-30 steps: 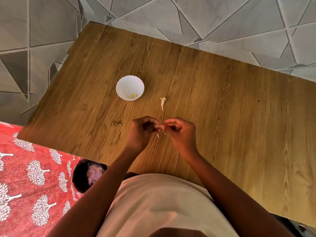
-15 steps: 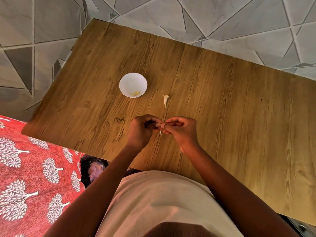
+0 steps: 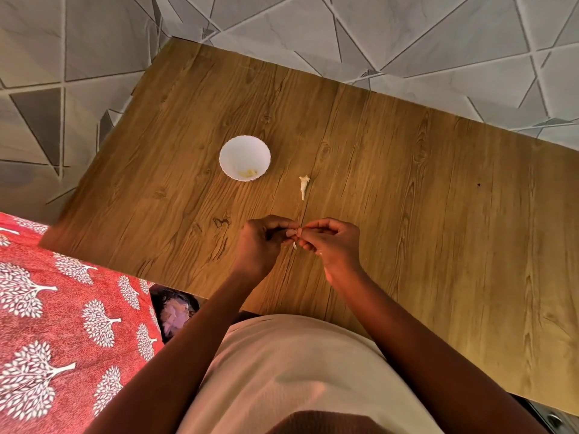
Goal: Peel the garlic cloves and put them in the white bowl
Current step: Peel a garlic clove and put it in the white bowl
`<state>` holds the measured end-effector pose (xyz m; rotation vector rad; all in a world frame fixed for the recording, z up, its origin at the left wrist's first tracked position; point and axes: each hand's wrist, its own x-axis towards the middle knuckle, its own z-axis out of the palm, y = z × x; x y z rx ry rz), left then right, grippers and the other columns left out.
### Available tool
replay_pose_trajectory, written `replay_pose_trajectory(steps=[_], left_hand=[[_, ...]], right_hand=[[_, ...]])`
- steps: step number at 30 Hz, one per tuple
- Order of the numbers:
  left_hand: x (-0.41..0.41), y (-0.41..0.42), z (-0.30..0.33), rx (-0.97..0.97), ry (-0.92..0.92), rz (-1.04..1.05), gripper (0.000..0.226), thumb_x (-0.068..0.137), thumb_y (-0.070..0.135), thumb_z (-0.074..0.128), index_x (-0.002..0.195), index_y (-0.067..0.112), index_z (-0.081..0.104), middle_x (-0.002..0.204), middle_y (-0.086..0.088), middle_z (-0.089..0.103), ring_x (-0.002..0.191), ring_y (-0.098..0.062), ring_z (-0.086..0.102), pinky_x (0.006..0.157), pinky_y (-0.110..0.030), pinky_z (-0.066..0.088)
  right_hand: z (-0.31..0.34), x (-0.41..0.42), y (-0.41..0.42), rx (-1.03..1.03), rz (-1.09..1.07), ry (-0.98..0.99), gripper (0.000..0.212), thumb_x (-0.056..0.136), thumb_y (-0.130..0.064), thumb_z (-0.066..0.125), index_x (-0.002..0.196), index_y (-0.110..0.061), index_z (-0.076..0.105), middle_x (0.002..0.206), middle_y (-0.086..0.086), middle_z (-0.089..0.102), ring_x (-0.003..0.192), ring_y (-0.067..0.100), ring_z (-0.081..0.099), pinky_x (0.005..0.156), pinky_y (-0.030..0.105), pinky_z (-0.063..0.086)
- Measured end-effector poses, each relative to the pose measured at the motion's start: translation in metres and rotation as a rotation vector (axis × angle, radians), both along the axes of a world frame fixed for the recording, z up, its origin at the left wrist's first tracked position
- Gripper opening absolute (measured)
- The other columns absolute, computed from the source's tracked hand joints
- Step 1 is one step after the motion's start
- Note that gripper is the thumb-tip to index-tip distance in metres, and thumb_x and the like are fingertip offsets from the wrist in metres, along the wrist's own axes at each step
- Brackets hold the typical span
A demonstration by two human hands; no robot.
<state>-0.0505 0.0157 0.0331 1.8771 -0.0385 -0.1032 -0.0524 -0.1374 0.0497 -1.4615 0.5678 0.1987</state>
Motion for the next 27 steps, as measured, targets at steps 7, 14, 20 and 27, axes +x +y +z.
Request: replay_pose_trajectory(steps=[7, 14, 20, 27], left_hand=[[-0.003, -0.002, -0.002, -0.098, 0.075, 0.036, 0.017, 0.088, -0.006, 0.072, 0.103, -0.003, 0.077, 0.098, -0.01, 0.077, 0.09, -0.018, 0.075, 0.081, -0.028, 0.061], [-0.006, -0.005, -0.006, -0.337, 0.279, 0.135, 0.017, 0.09, -0.009, 0.068, 0.106, -0.007, 0.074, 0.094, -0.016, 0.077, 0.085, -0.019, 0.073, 0.076, -0.026, 0.059], [-0.005, -0.006, -0.011, -0.364, 0.341, 0.172, 0.014, 0.096, -0.006, 0.062, 0.106, -0.008, 0.071, 0.092, -0.015, 0.076, 0.083, -0.017, 0.073, 0.076, -0.025, 0.059], [0.003, 0.002, -0.027, -0.011, 0.182, 0.306, 0.017, 0.092, -0.004, 0.068, 0.095, 0.011, 0.078, 0.086, 0.004, 0.075, 0.079, -0.006, 0.071, 0.073, -0.018, 0.058]], right_hand=[[-0.003, 0.0, -0.001, -0.018, 0.003, 0.002, 0.014, 0.076, 0.008, 0.079, 0.086, 0.0, 0.073, 0.069, 0.013, 0.073, 0.06, 0.019, 0.067, 0.057, 0.026, 0.055], [-0.01, -0.001, -0.005, -0.075, 0.041, -0.064, 0.018, 0.074, 0.001, 0.085, 0.085, -0.008, 0.074, 0.074, 0.012, 0.074, 0.069, 0.027, 0.072, 0.067, 0.038, 0.062], [-0.016, -0.002, -0.006, -0.13, 0.073, -0.095, 0.02, 0.073, -0.003, 0.087, 0.086, -0.01, 0.074, 0.075, 0.009, 0.074, 0.073, 0.026, 0.074, 0.069, 0.039, 0.063], [-0.028, -0.003, -0.01, -0.321, 0.141, -0.2, 0.02, 0.073, 0.004, 0.083, 0.085, -0.007, 0.072, 0.071, 0.004, 0.072, 0.065, 0.011, 0.07, 0.062, 0.022, 0.056]])
